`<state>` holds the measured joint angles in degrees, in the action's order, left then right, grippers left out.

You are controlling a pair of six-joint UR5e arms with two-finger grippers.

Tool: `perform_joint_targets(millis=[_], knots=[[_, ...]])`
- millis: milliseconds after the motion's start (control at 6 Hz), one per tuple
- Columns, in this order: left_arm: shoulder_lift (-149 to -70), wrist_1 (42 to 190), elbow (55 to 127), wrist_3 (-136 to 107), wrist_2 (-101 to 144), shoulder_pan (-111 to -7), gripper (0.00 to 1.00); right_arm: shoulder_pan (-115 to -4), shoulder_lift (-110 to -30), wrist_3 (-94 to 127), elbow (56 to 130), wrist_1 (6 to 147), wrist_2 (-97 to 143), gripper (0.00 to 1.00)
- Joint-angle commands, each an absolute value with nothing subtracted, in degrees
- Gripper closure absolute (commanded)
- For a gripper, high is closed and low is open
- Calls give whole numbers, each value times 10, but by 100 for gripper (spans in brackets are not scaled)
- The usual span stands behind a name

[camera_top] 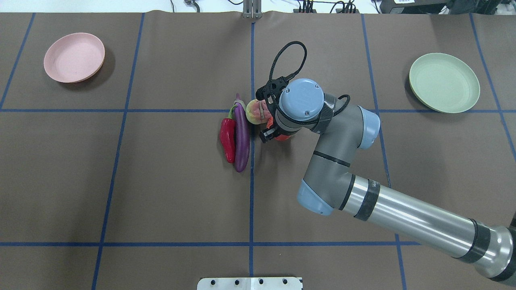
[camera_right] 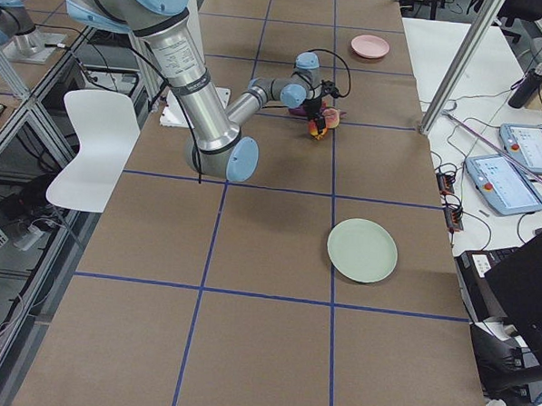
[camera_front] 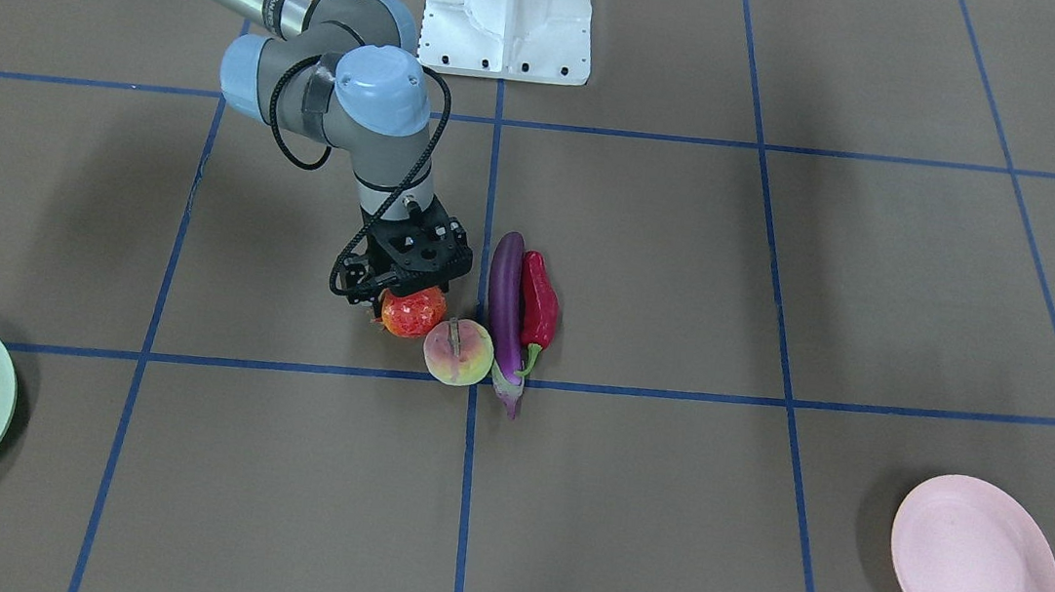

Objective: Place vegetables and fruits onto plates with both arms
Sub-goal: 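Reach the right gripper down to the red pomegranate and close on it, then lift the pomegranate and carry it with the right gripper to the green plate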

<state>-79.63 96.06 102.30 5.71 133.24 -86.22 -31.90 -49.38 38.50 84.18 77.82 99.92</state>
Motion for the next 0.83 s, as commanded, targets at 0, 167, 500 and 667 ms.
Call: perform_joint_targets(millis=[0,167,500,667], knots=[[-797,961,1023,57,1332,-862,0,-347,-495,360,855,780,1017,100],[-797,961,1022,57,1332,-862,0,-393,-517,313,876,780,1080,100],[-796,961,1022,57,1332,-862,0,-487,-589,220,895,779,1135,100],[-796,961,1022,57,1332,-862,0,-536,-630,214,895,772,1136,100]])
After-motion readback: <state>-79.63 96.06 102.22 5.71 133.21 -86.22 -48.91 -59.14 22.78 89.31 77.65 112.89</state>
